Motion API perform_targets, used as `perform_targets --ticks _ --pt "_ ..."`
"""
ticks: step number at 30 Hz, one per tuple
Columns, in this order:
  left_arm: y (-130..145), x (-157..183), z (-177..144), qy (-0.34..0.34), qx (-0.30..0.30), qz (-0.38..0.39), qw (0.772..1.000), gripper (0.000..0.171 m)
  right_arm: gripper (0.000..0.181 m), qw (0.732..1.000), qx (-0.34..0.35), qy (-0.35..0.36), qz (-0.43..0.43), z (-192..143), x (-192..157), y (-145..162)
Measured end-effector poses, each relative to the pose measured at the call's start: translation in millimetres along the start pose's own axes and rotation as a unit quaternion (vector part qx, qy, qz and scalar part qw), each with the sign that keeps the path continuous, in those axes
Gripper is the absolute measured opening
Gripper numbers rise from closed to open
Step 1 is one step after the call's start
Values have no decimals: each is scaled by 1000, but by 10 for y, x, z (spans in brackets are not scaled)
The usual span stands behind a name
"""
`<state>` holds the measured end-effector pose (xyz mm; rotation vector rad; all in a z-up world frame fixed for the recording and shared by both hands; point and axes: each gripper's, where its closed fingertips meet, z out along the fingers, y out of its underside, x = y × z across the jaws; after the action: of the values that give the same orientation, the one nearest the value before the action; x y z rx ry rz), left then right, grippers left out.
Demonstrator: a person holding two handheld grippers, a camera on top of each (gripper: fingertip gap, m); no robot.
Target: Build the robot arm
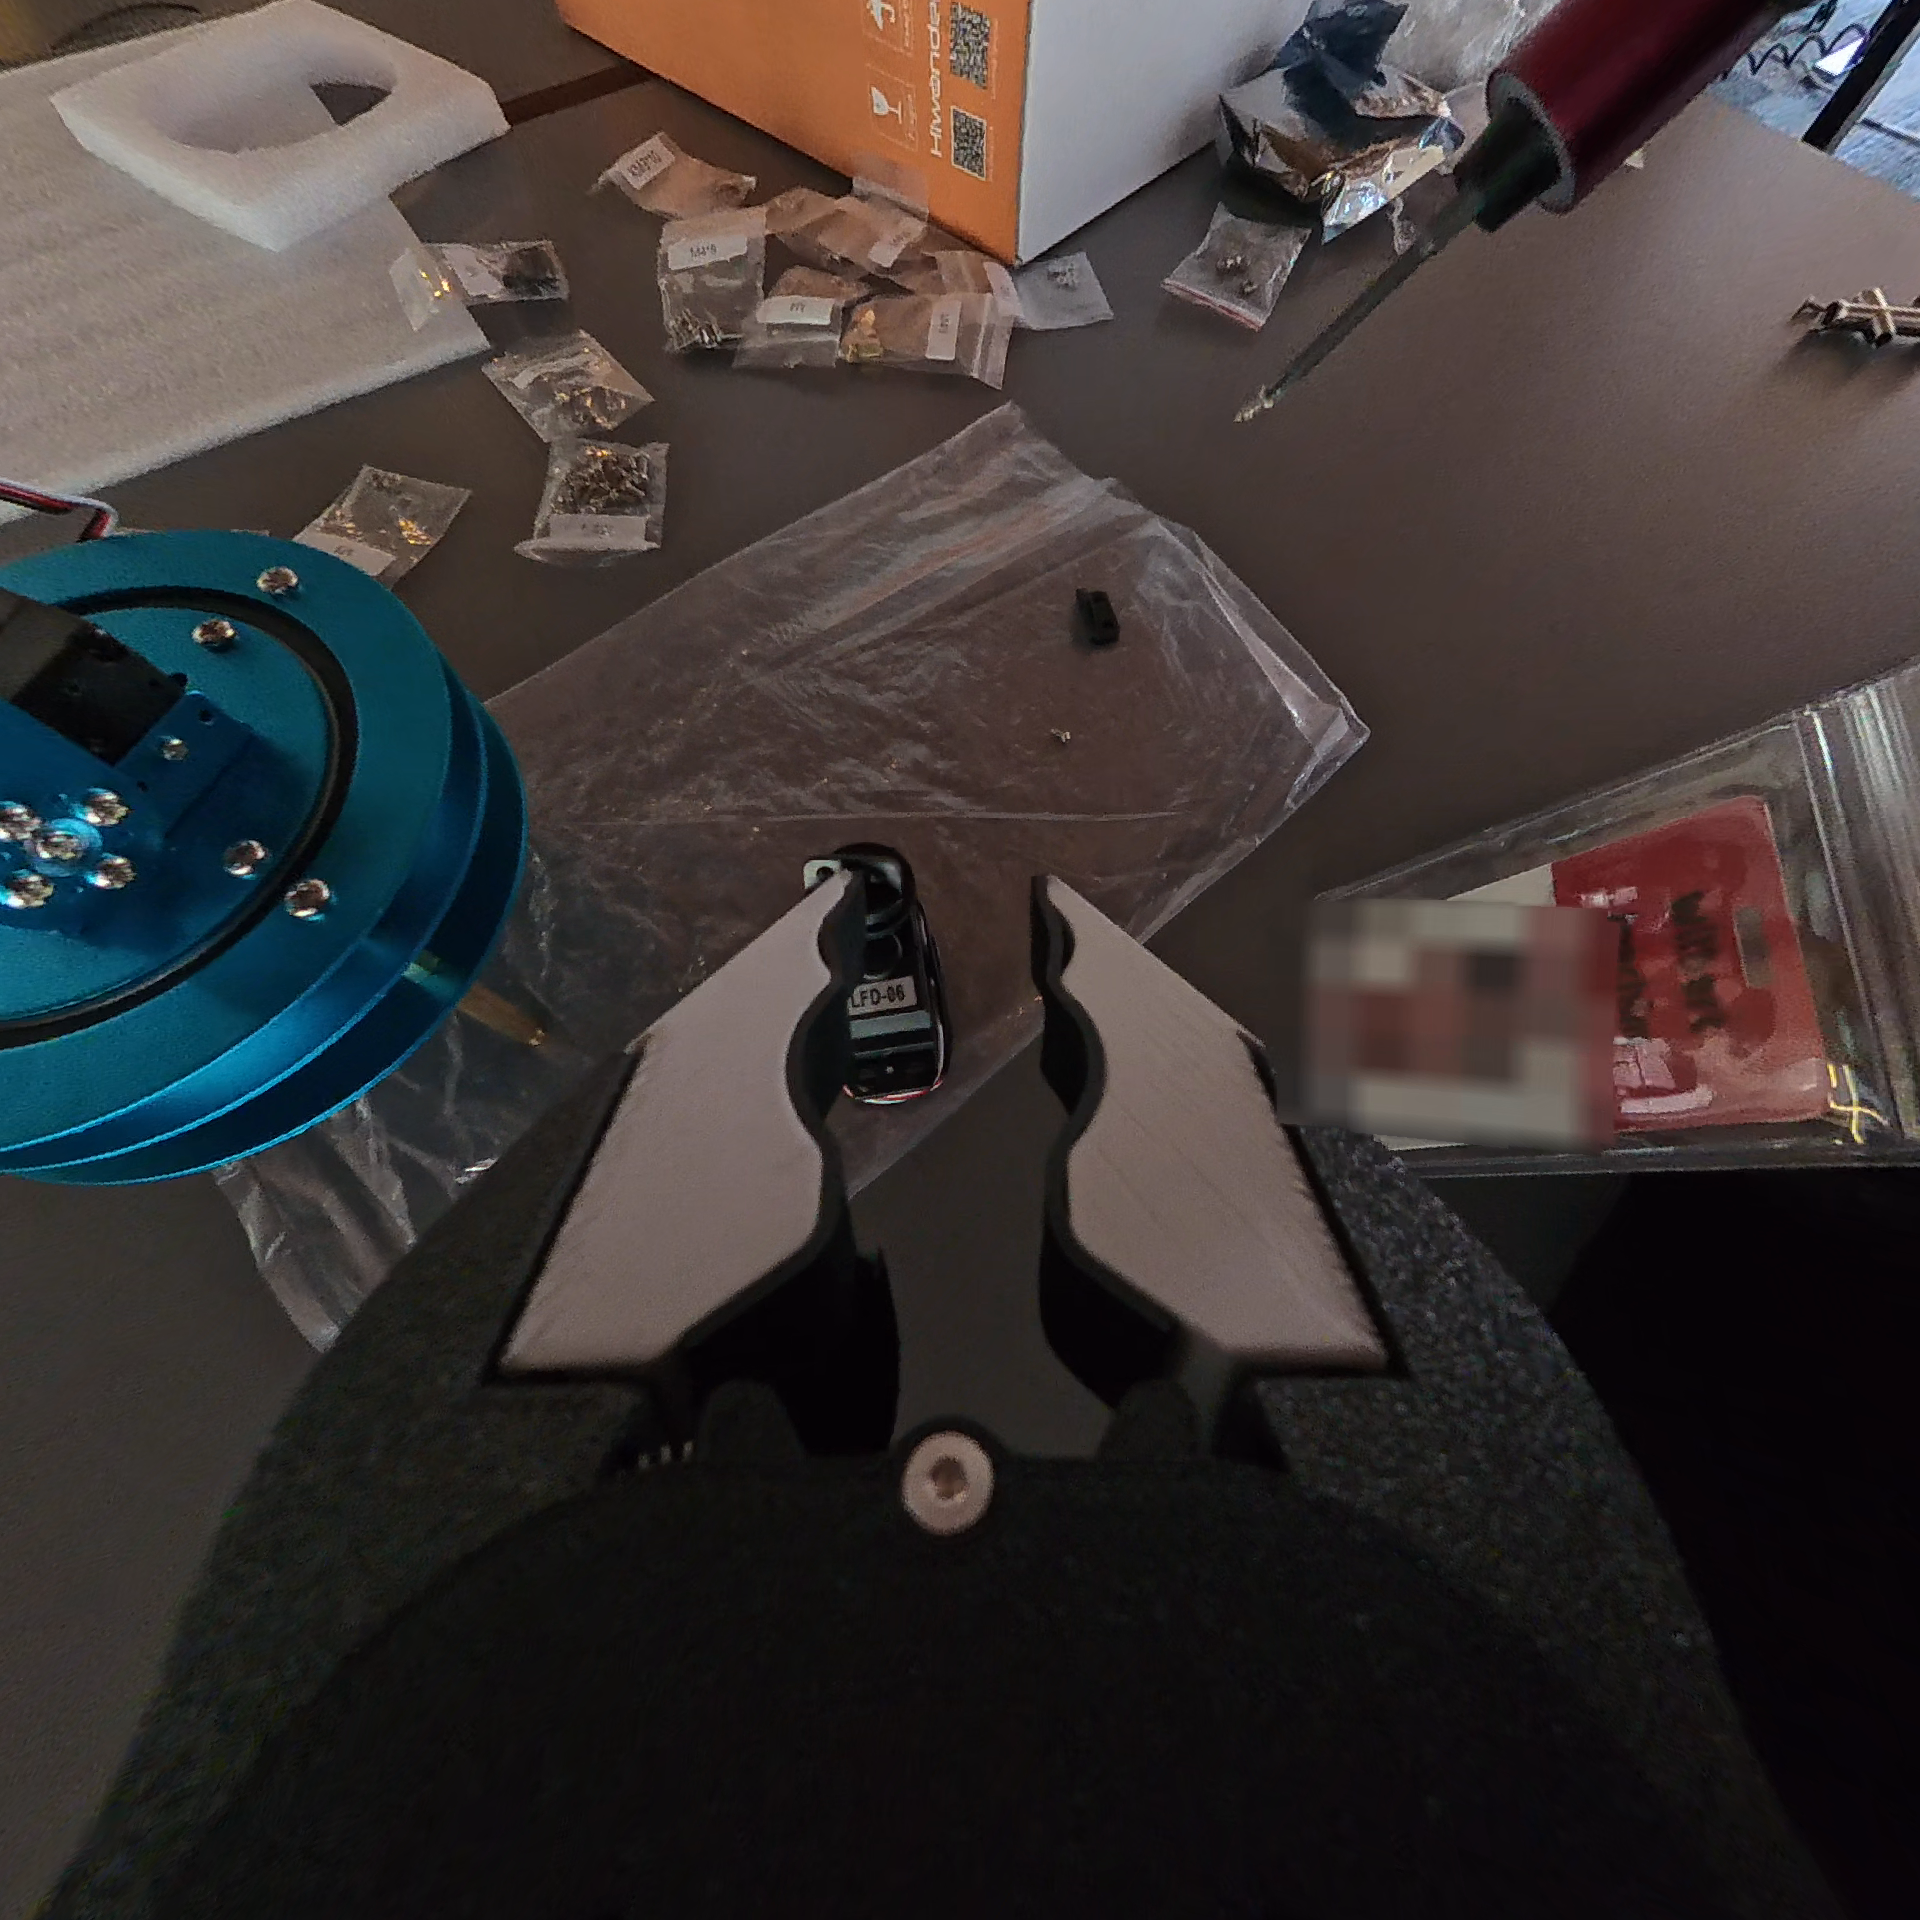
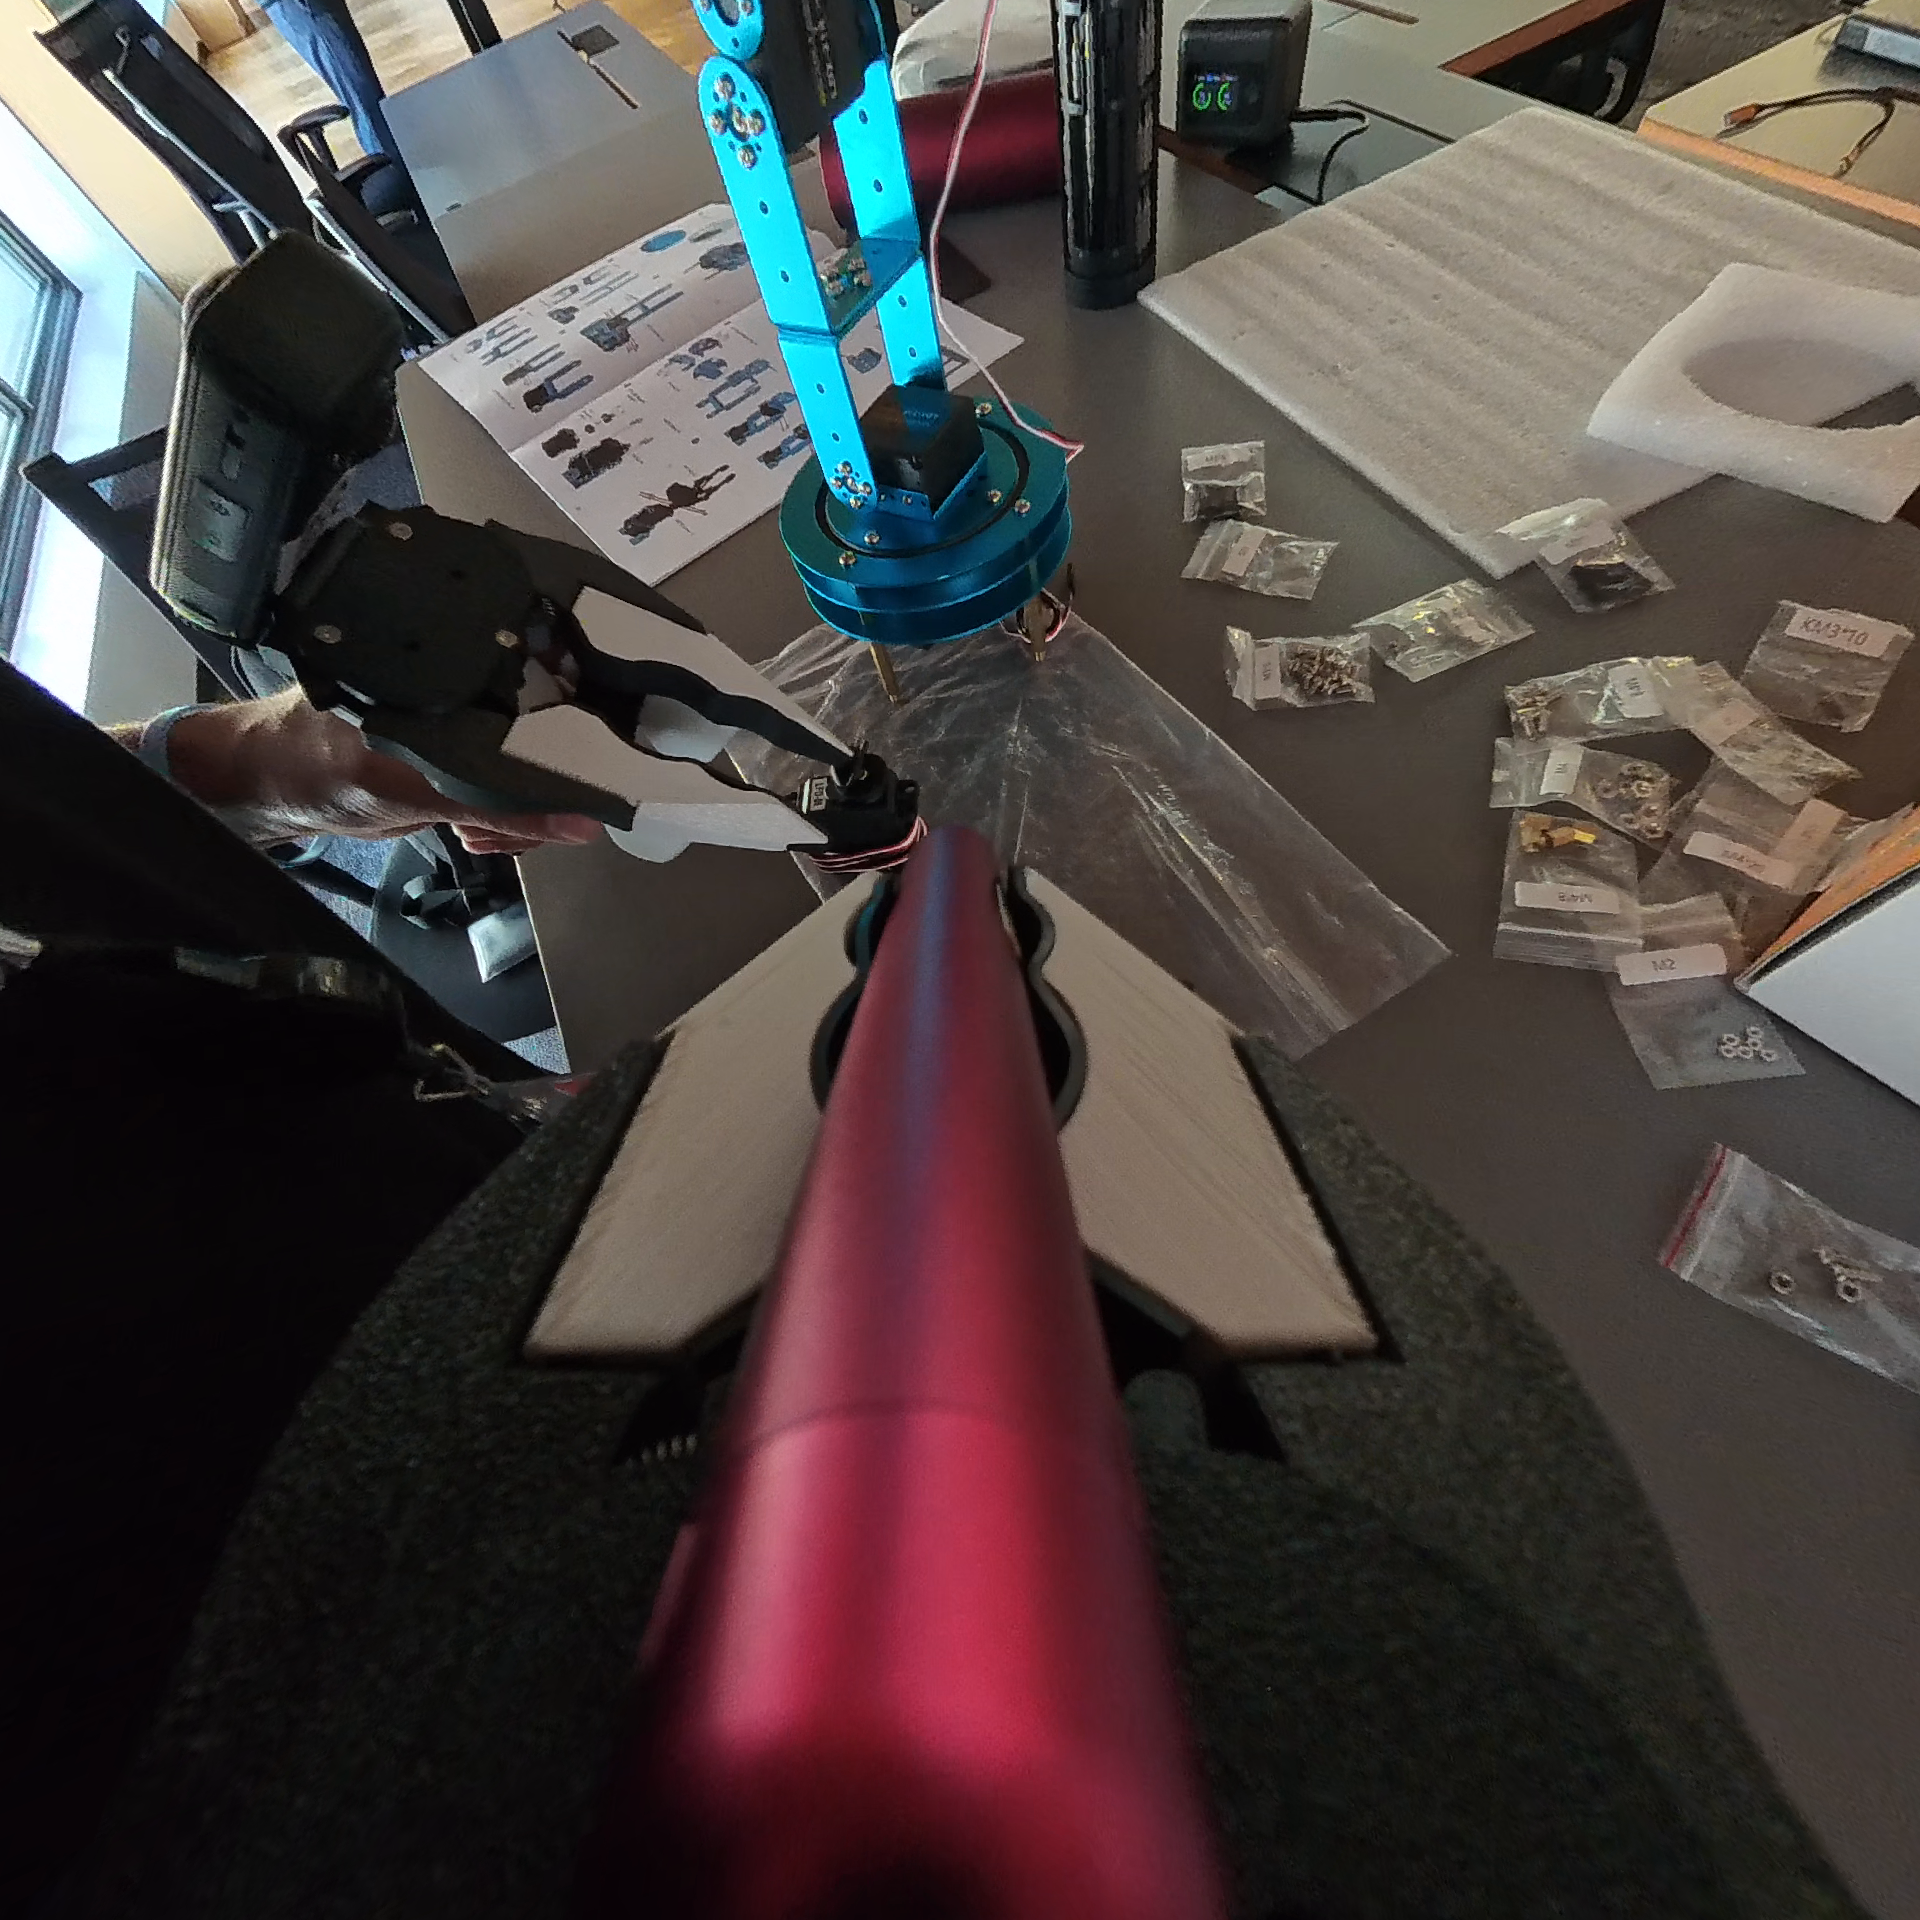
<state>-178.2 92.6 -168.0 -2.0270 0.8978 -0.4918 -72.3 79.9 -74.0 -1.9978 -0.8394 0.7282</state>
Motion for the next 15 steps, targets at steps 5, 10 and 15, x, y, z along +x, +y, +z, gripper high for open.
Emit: perform_targets --ticks 5,10,15 --pt "-24 6 -18 0 8 -2 1000 31 23 1000 0 -2 0 12 -13 -10" --pt "-34 -9 -47 -7 12 -4 1000 31 23 1000 -2 -4 -1 22 -20 -7" --pt "-5 -57 -65 -13 12 -16 1000 31 23 1000 -3 -5 -2 28 -22 -10"
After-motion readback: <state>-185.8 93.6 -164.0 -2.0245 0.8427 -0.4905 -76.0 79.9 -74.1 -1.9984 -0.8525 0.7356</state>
